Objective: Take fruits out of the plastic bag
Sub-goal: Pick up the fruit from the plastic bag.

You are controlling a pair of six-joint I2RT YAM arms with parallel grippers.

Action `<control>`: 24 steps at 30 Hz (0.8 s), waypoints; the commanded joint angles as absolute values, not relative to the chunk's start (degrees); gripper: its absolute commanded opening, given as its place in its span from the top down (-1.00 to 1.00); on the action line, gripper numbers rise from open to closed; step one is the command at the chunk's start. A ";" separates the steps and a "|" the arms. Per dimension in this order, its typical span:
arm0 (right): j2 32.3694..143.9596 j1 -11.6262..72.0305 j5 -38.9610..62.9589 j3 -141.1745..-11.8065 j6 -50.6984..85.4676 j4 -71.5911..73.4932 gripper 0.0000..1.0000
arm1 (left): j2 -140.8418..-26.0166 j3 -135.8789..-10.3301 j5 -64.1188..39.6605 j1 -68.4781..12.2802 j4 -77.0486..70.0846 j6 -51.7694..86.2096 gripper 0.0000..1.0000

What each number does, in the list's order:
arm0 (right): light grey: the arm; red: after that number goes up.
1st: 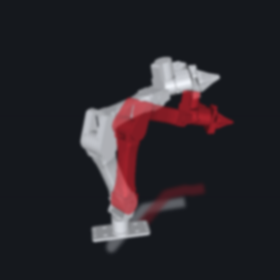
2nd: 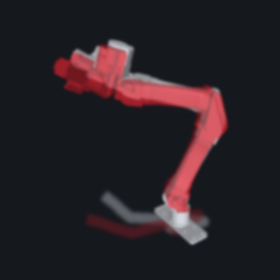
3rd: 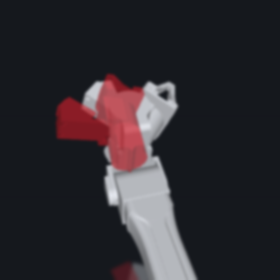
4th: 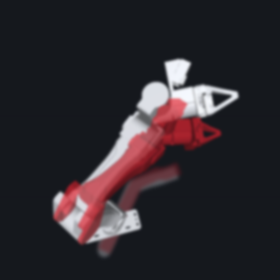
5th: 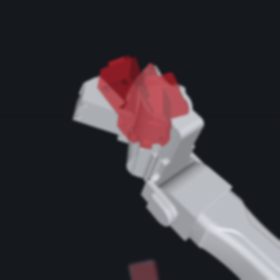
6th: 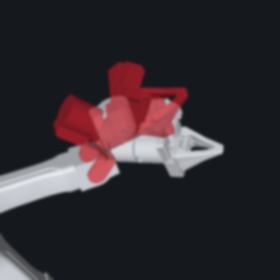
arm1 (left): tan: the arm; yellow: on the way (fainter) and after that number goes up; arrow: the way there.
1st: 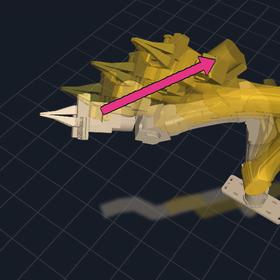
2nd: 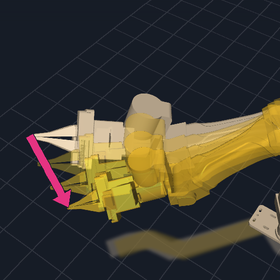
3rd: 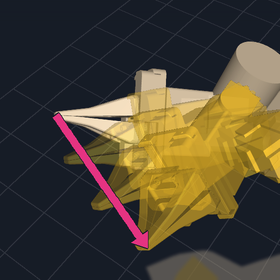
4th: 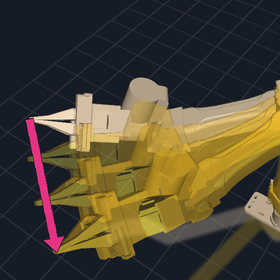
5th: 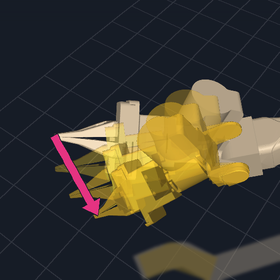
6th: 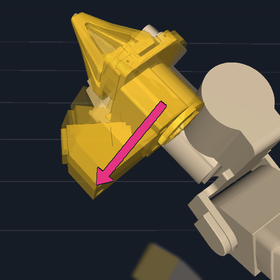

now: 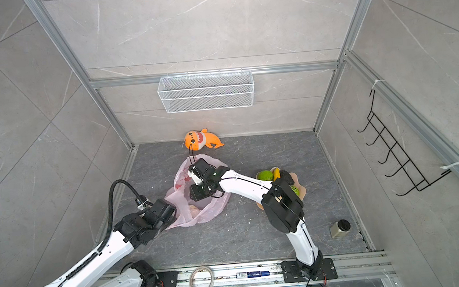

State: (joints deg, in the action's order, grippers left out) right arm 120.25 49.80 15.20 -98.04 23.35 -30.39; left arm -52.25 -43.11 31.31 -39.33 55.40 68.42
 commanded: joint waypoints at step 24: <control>112.35 56.87 3.66 -84.78 16.71 -27.84 -0.37 | -51.00 -42.11 31.29 -39.12 64.34 74.31 1.00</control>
State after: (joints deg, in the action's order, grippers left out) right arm 114.56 56.51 5.06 -85.97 18.11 -30.00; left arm -51.79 -42.46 31.00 -39.33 61.93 72.77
